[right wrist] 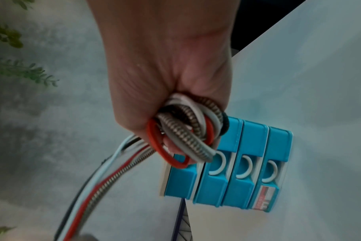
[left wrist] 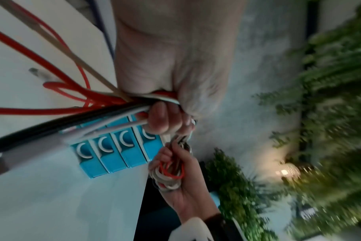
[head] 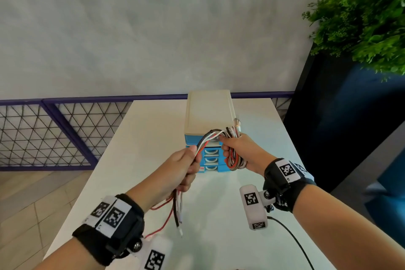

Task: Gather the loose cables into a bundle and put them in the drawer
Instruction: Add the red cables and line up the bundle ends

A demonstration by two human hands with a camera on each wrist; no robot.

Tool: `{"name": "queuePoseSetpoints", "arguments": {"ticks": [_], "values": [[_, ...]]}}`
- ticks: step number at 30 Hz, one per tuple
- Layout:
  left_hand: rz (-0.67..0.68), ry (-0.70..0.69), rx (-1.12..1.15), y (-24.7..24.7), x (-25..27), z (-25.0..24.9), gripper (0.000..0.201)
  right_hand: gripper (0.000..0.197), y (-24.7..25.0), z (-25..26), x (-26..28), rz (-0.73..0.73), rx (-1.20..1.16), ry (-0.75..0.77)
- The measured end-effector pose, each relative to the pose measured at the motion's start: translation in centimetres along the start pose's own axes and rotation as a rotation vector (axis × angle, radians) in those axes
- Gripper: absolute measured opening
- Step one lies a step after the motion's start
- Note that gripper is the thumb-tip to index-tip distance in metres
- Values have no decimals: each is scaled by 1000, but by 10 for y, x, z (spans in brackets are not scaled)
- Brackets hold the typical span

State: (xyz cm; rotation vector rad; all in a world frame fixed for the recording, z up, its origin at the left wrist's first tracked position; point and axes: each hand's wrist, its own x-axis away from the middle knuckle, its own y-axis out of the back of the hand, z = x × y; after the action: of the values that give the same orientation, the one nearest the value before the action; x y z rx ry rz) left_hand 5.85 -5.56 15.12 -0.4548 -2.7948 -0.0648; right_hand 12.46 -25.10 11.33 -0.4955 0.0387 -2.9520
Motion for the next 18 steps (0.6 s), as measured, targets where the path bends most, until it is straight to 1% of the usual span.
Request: {"name": "queuePoseSetpoints", "arguments": {"ticks": [3, 5, 8, 9, 11, 13, 15, 18], "values": [[-50, -114, -190, -10, 1, -1, 33, 17, -9, 2, 6, 57, -123, -35], [-13, -174, -309, -16, 3, 1, 31, 14, -14, 5, 10, 93, -187, -52], [33, -253, -462, -28, 9, 7, 26, 23, -23, 8, 14, 145, -199, -90], [33, -270, -489, -32, 10, 9, 26, 23, -27, 10, 15, 167, -232, -103], [0, -299, -506, -39, 11, 11, 25, 19, -33, 14, 18, 198, -337, -117], [-91, -301, -459, -41, 9, 8, 26, 17, -34, 16, 21, 226, -382, -112], [-161, -298, -383, -40, 8, 4, 28, 20, -34, 16, 24, 251, -403, -98], [-180, -295, -424, -39, 5, -2, 30, 27, -34, 16, 26, 259, -488, -64]]}}
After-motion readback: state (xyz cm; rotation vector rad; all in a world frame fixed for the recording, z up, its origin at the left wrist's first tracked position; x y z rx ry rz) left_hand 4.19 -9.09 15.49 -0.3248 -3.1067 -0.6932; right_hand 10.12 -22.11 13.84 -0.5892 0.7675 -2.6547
